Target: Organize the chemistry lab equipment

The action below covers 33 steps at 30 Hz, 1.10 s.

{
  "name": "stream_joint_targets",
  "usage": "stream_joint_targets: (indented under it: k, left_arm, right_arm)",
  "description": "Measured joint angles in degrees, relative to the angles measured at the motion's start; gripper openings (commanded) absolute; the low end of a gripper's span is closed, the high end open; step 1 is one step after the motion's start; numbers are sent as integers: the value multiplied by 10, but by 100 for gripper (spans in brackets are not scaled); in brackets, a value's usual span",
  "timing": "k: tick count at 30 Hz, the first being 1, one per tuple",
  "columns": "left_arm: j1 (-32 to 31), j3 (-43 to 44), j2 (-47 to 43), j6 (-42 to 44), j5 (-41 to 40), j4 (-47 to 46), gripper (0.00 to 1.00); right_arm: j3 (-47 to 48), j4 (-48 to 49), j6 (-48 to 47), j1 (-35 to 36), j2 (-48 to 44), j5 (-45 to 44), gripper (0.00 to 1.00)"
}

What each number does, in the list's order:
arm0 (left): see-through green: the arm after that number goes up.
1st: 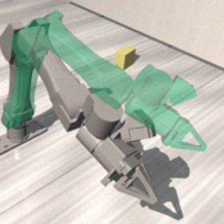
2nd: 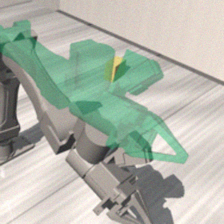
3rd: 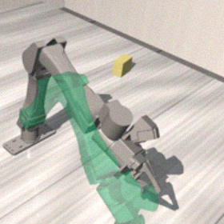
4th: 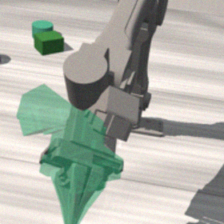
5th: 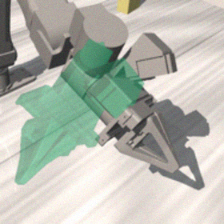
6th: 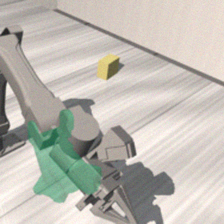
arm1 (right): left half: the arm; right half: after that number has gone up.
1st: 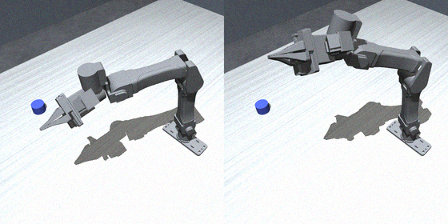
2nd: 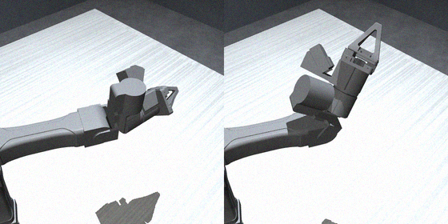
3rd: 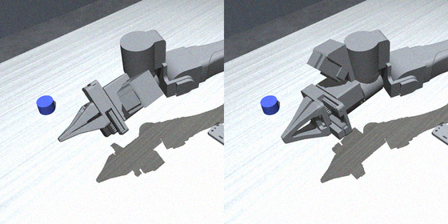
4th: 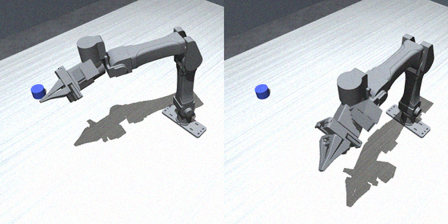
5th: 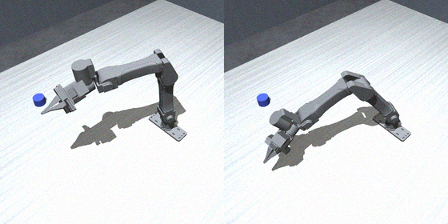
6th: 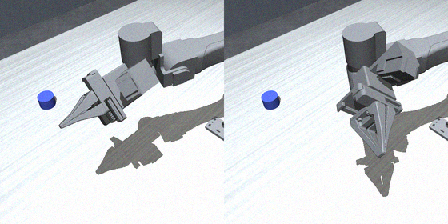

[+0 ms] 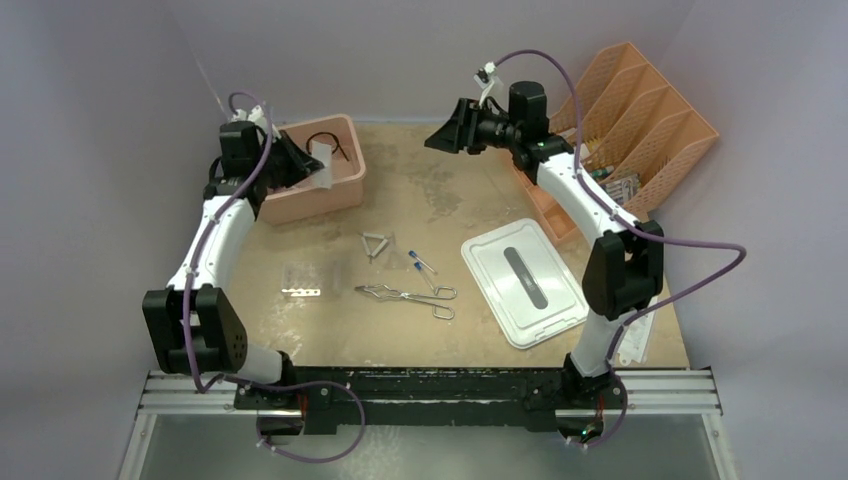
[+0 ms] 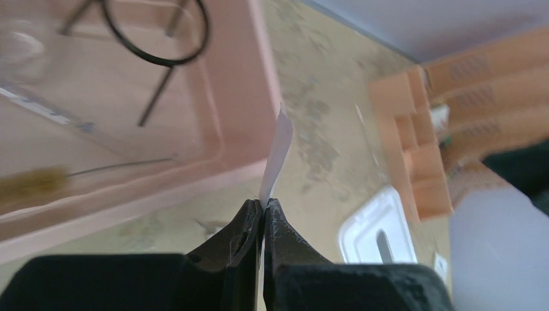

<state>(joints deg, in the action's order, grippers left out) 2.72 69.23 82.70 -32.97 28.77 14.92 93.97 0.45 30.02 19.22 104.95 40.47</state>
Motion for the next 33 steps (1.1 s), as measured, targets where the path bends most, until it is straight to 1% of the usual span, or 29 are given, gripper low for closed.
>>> stream_joint_targets:
  k: [5,8,11,18,24,28,29,33]
  left_arm:
    - [4,43,2,-4,-173,56,0]
    - [5,81,17,-1,-249,80,0]
    - [6,133,61,11,-311,106,0]
    - [6,156,139,17,-404,169,0]
    - [7,163,177,19,-474,217,0]
    - [7,190,207,34,-504,239,0]
    - [7,196,214,38,-510,244,2]
    - [7,199,231,52,-516,253,4]
  right_arm:
    - [-16,-2,-6,4,-14,-17,68]
    - [-26,-9,-7,6,-14,-21,68]
    - [-30,-15,-8,7,-13,-23,68]
    - [-31,-19,-12,7,-12,-24,67]
    - [-33,-24,-12,7,-10,-25,67]
    - [-33,-24,-12,6,-3,-25,67]
    - [-33,-26,-12,7,1,-25,67]
    - [-33,-35,-13,7,12,-36,67]
